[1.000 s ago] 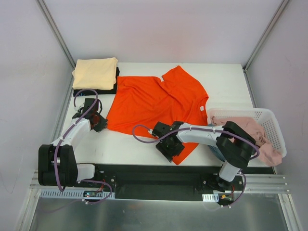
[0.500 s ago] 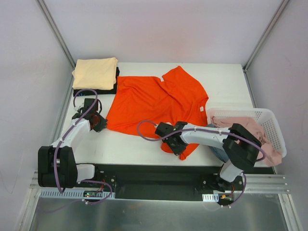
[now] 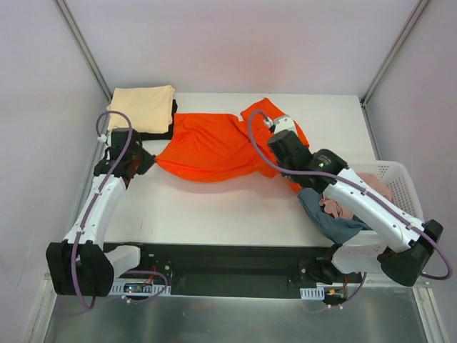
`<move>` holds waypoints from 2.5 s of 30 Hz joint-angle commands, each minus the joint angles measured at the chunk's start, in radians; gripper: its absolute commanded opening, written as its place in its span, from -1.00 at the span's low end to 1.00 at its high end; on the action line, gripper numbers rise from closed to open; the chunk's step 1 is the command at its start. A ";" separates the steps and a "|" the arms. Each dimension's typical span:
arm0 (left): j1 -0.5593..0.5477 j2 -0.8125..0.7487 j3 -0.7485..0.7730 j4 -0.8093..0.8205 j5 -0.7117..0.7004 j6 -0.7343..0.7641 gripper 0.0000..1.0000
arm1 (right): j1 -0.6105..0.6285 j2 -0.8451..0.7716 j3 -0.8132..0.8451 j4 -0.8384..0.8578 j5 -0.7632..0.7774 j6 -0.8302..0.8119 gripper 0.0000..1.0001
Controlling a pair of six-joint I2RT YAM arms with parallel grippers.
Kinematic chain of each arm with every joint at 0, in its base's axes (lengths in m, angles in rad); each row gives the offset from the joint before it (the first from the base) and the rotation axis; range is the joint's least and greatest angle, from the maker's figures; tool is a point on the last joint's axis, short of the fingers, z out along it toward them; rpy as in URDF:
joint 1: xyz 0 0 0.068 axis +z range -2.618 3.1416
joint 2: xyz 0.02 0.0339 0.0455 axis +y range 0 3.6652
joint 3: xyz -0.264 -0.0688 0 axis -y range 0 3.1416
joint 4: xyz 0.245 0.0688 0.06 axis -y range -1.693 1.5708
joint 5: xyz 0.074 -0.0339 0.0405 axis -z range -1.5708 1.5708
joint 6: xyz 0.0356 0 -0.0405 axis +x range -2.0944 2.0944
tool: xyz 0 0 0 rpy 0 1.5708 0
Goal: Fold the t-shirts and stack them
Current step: Flatten out the tshirt
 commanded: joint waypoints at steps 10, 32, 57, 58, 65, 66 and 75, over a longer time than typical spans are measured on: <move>0.007 -0.237 0.554 -0.002 0.007 0.056 -1.00 | -0.042 -0.161 0.604 0.136 0.139 -0.493 -0.99; 0.007 -0.349 0.925 -0.004 0.047 0.185 -1.00 | -0.041 -0.149 0.971 0.200 -0.164 -0.749 -0.99; 0.008 0.622 0.308 0.324 -0.038 0.093 -1.00 | -0.462 0.809 0.632 0.343 -0.408 -0.517 -0.99; 0.008 0.627 0.313 0.324 -0.058 0.096 -1.00 | -0.469 0.822 0.647 0.342 -0.412 -0.517 -0.99; 0.007 0.693 0.389 0.326 -0.059 0.108 -1.00 | -0.488 0.869 0.680 0.349 -0.406 -0.511 -0.99; 0.007 0.700 0.394 0.326 -0.059 0.110 -1.00 | -0.487 0.867 0.677 0.354 -0.393 -0.513 -0.99; 0.010 0.720 0.472 0.323 -0.151 0.131 -1.00 | -0.516 0.925 0.747 0.409 -0.398 -0.539 -0.99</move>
